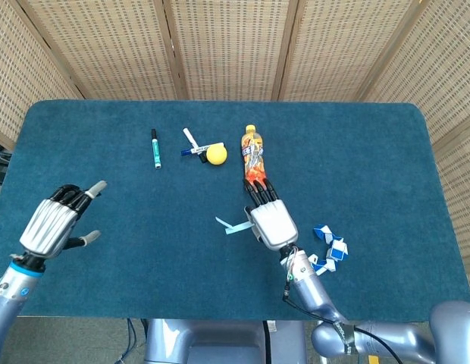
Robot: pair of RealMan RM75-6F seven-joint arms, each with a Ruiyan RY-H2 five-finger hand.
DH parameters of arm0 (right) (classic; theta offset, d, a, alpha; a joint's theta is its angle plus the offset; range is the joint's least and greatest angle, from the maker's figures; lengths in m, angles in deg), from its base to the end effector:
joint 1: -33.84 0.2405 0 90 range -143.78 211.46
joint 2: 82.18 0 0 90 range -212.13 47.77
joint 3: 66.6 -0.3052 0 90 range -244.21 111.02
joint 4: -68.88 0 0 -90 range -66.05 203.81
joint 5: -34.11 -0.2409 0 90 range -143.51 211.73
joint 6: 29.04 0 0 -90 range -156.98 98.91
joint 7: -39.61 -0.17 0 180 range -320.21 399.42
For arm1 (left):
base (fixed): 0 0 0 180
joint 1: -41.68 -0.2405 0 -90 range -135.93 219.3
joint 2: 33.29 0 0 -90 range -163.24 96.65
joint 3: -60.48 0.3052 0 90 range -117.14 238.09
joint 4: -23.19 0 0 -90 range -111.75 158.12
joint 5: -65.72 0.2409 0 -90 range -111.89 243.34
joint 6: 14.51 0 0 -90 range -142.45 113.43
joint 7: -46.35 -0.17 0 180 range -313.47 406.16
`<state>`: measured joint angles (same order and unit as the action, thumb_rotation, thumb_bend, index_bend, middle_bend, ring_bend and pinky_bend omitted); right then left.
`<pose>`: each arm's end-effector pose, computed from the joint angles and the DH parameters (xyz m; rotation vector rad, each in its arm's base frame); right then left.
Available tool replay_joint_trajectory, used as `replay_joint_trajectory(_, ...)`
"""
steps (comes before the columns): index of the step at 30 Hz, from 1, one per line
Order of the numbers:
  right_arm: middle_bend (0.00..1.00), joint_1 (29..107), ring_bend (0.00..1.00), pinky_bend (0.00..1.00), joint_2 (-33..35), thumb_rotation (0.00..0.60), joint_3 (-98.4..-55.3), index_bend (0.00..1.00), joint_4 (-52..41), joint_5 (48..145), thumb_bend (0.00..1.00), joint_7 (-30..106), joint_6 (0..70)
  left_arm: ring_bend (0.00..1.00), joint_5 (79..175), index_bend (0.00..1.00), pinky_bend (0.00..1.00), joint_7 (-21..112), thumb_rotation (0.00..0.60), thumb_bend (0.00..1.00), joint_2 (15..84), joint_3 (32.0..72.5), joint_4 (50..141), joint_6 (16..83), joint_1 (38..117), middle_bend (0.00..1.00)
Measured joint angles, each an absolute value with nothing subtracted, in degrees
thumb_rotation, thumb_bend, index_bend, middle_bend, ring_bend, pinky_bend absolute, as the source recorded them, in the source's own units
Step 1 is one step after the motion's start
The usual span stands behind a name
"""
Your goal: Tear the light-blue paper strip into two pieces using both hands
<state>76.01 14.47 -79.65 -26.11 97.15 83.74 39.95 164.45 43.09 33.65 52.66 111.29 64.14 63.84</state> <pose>-0.0962 -0.3665 -0.0654 1.8038 -0.7019 1.0011 -0.2613 0.3231 0.1236 -1.7559 -0.5121 -1.1374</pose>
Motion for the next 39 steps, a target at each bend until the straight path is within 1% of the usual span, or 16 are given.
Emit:
replay_joint_trajectory(2, 0.00, 76.36, 0.00, 0.00, 14.44, 0.600, -80.19, 0.63, -27.10, 95.87, 0.47, 85.09, 40.02, 0.94, 166.19, 0.27, 0.87, 43.07, 0.600, 0.00, 35.88, 51.48, 108.81, 63.48, 67.17, 0.87)
replay_joint_trajectory(3, 0.00, 76.63, 0.00, 0.00, 14.52, 0.600, -80.55, 0.63, -27.55, 95.04, 0.47, 85.89, 40.08, 0.98, 166.85, 0.29, 0.91, 43.18, 0.600, 0.00, 36.85, 51.06, 107.83, 63.09, 68.63, 0.91)
replay_joint_trajectory(5, 0.00, 77.01, 0.00, 0.00, 14.74, 0.600, -81.06, 0.63, -28.09, 93.95, 0.47, 86.77, 40.19, 1.00, 168.31, 0.31, 0.94, 43.52, 0.600, 0.00, 38.91, 50.20, 105.84, 61.96, 71.79, 0.93)
replay_joint_trajectory(11, 0.00, 78.41, 0.00, 0.00, 16.05, 0.600, -82.23, 0.63, -28.63, 90.98, 0.47, 89.52, 40.80, 1.00, 168.15, 0.34, 0.94, 44.03, 0.600, 0.00, 45.07, 48.02, 102.77, 56.06, 79.29, 0.95)
replay_joint_trajectory(14, 0.00, 79.01, 0.00, 0.00, 16.58, 0.600, -82.67, 0.64, -28.57, 89.83, 0.47, 90.35, 41.19, 1.00, 166.73, 0.35, 0.94, 43.06, 0.600, 0.00, 47.55, 47.45, 101.73, 53.35, 81.88, 0.95)
replay_joint_trajectory(17, 0.00, 79.40, 0.00, 0.00, 16.94, 0.600, -82.96, 0.64, -28.53, 88.74, 0.49, 90.74, 41.42, 1.00, 165.31, 0.38, 0.94, 42.65, 0.600, 0.01, 49.44, 47.33, 100.93, 51.85, 83.69, 0.95)
replay_joint_trajectory(21, 0.00, 79.92, 0.00, 0.00, 17.39, 0.600, -83.17, 0.64, -28.84, 87.59, 0.50, 90.92, 41.76, 1.00, 164.22, 0.44, 0.94, 43.63, 0.600, 0.08, 50.83, 47.57, 100.27, 51.20, 84.79, 0.95)
replay_joint_trajectory(23, 0.00, 80.00, 0.00, 0.00, 17.47, 0.600, -83.05, 0.64, -29.00, 87.60, 0.51, 90.85, 41.89, 1.00, 164.00, 0.45, 0.94, 44.95, 0.600, 0.10, 51.39, 47.97, 100.04, 50.96, 85.16, 0.95)
replay_joint_trajectory(29, 0.00, 80.23, 0.00, 0.00, 17.50, 0.600, -82.46, 0.64, -29.35, 87.89, 0.52, 90.65, 42.43, 1.00, 163.85, 0.45, 0.94, 47.24, 0.600, 0.13, 53.48, 50.44, 97.82, 50.47, 86.32, 0.95)
replay_joint_trajectory(34, 0.00, 80.36, 0.00, 0.00, 17.43, 0.600, -82.21, 0.64, -29.49, 87.61, 0.52, 90.49, 42.73, 1.00, 163.20, 0.47, 0.94, 46.73, 0.600, 0.16, 54.58, 51.03, 97.56, 50.16, 86.94, 0.95)
replay_joint_trajectory(36, 0.00, 80.40, 0.00, 0.00, 17.39, 0.600, -82.10, 0.64, -29.47, 87.60, 0.52, 90.38, 42.81, 1.00, 162.95, 0.48, 0.94, 46.25, 0.600, 0.20, 55.11, 51.26, 97.51, 50.05, 87.25, 0.95)
replay_joint_trajectory(39, 0.00, 80.44, 0.00, 0.00, 17.36, 0.600, -81.93, 0.64, -29.38, 87.59, 0.52, 90.12, 42.87, 1.00, 162.34, 0.49, 0.94, 45.72, 0.600, 0.23, 55.72, 51.52, 97.57, 49.61, 87.63, 0.95)
